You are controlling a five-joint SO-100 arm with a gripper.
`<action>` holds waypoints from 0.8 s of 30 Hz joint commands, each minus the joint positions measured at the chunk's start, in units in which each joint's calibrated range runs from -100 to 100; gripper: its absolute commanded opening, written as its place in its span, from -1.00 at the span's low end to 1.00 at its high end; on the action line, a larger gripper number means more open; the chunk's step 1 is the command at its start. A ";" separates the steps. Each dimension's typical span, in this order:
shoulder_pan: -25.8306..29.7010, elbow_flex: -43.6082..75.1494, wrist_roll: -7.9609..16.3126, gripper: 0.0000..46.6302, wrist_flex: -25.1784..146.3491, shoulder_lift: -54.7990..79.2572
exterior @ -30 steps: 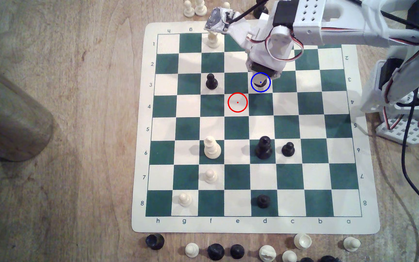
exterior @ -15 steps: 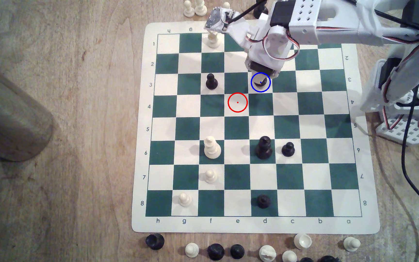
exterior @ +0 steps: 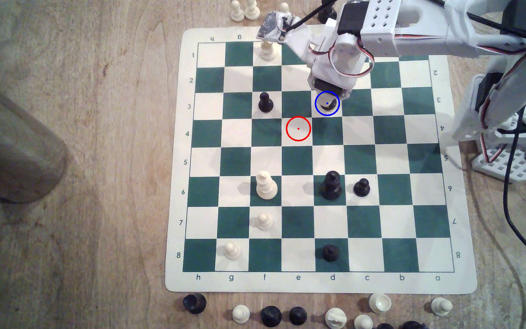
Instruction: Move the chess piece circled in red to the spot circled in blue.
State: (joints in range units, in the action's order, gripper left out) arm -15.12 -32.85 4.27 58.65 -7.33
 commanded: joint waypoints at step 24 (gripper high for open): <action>1.70 -12.66 -2.00 0.21 11.87 -36.56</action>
State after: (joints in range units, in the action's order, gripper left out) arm -15.78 -45.77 2.81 66.77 -32.72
